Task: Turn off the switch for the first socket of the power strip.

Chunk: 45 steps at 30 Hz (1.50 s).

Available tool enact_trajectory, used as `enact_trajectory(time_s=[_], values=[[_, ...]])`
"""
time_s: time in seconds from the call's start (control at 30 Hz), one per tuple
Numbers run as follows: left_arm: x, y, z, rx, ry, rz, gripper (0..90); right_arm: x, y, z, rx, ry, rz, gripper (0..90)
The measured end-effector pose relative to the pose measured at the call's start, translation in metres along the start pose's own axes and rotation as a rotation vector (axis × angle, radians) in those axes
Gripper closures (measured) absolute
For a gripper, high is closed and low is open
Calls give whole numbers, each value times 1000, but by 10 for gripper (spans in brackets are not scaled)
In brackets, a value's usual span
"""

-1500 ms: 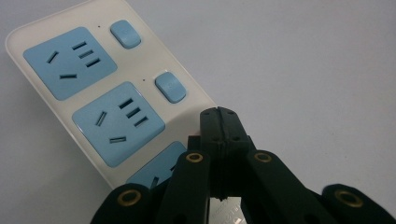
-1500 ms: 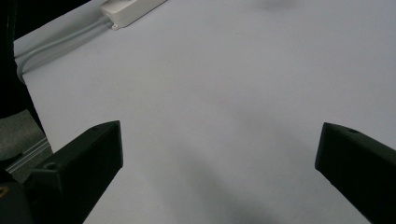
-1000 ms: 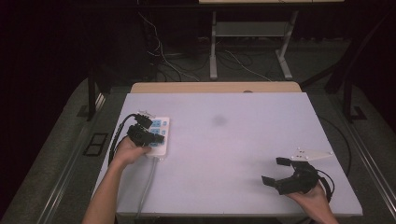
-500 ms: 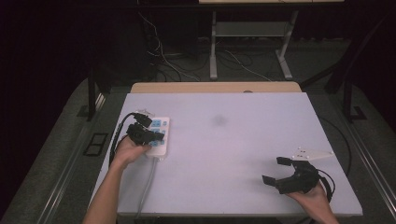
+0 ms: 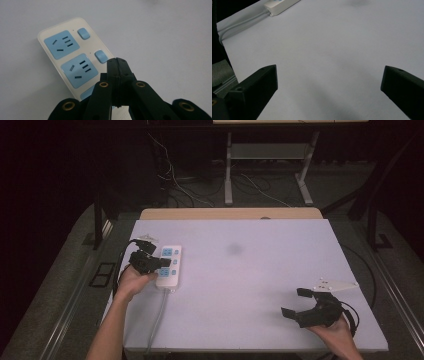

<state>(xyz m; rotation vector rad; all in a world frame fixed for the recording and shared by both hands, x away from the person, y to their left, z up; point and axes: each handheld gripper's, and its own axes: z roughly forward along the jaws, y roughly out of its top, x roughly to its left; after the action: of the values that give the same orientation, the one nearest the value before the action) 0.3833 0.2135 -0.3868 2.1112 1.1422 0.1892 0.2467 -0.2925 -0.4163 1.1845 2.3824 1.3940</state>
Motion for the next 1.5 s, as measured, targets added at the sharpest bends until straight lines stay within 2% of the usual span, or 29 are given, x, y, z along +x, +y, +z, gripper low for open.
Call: enact_trajectory(time_s=[0.47, 0.73, 0.87, 1.1, 1.5], values=[[-16, -2, -28, -91, 21, -15, 892, 1, 0, 0, -3, 1, -1, 7], [-29, -12, -40, -176, 28, -18, 845, 0, -1, -1, -5, 1, 4, 7], [-36, -18, -45, -215, 16, -11, 826, 1, -1, -1, -4, 0, 5, 7], [-47, -32, -47, -285, 7, -10, 770, 1, -1, 0, -4, 1, 6, 7], [-65, -49, -47, -341, 6, 11, 691, 1, -1, 0, -3, 1, 5, 7]])
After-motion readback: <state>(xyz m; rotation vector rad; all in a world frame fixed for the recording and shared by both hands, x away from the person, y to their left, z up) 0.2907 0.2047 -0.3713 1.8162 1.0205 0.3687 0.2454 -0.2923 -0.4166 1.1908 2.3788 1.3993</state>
